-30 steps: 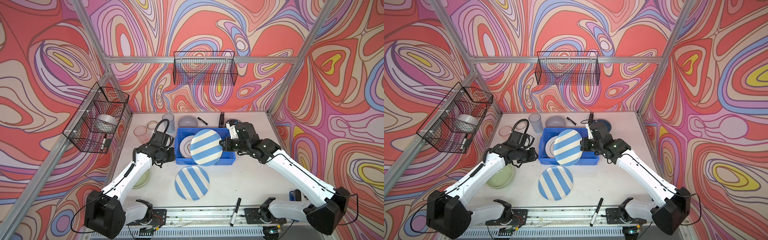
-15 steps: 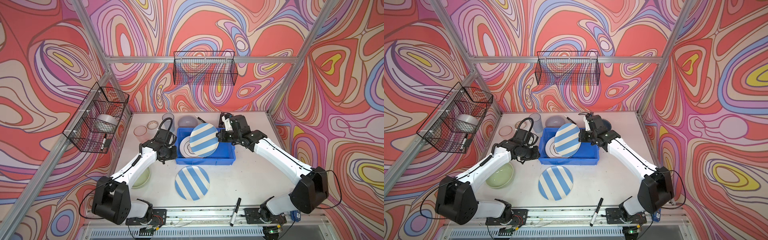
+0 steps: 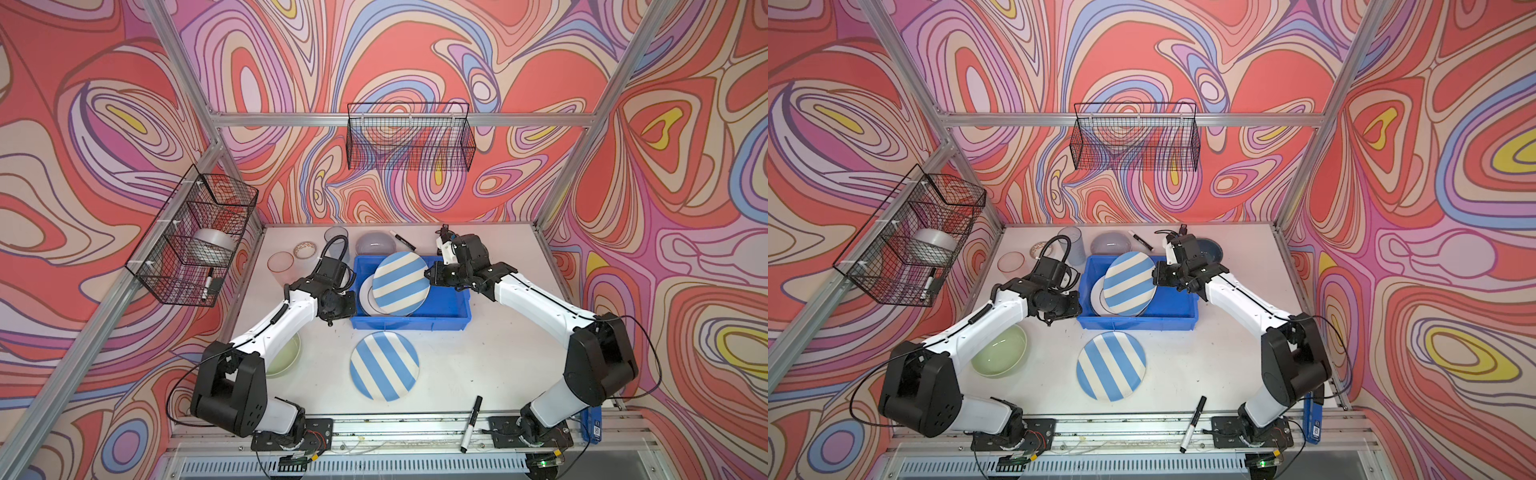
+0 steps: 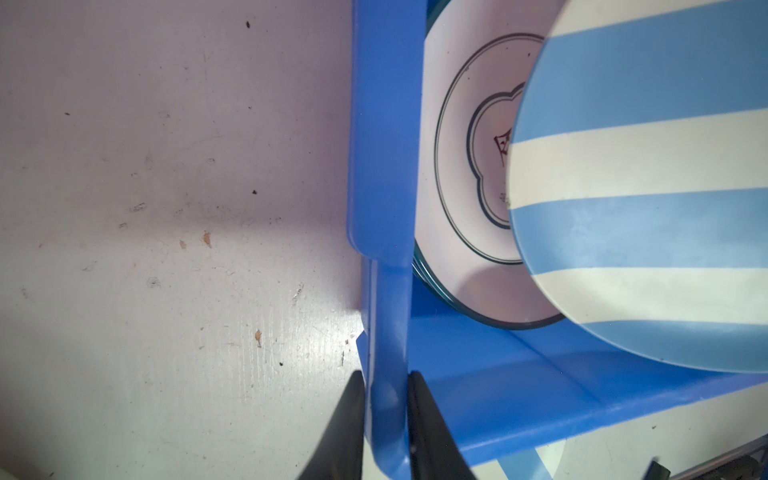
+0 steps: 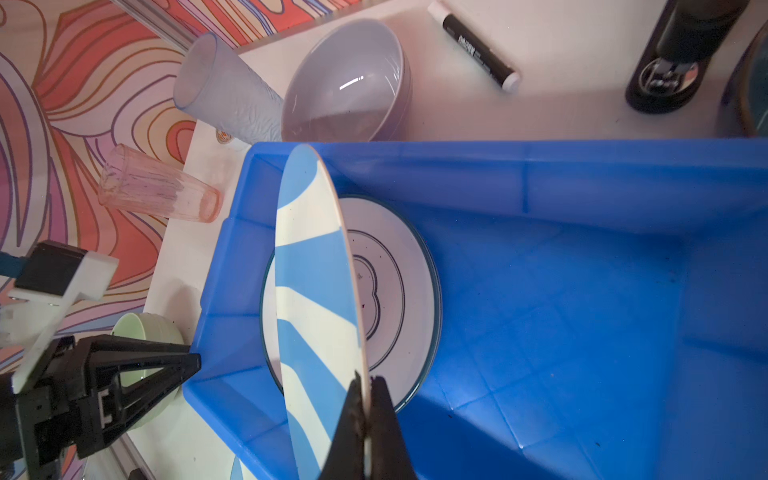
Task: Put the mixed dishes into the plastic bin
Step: 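Lower the striped plate upright into the bin against the white plate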
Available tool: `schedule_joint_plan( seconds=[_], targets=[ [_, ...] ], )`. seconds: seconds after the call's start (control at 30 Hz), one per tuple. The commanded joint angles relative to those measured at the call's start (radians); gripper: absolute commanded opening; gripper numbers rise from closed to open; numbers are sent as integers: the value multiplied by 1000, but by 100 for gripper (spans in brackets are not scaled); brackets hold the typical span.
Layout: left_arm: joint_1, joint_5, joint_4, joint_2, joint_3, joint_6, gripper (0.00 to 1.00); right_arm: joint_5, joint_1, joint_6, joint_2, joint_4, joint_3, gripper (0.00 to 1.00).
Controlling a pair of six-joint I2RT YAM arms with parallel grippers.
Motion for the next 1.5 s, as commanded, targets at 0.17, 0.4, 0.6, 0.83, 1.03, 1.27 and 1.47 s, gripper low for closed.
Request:
schedule_joint_plan(
  seconds=[0.17,0.4,0.6,0.83,1.03,1.27,1.47],
  targets=[
    [7,21,19,20,17,9,21,-76,-2,52,45,75,-38,0],
    [7,29,26,20,12,2,21,-107,-1,73,65,98,-71,0],
    [8,33,26,18,14,-3,21,-101,-2,81,94,84,-75,1],
    [7,35,25,16,15,-4,21,-74,-1,66,124,46,-62,7],
    [7,42,28,23,18,-11,21,-53,-1,58,142,21,-56,15],
    [7,41,20,23,24,-8,21,-20,6,47,156,5,-56,21],
    [7,42,16,20,29,-6,21,18,34,43,211,-15,-24,25]
  ],
)
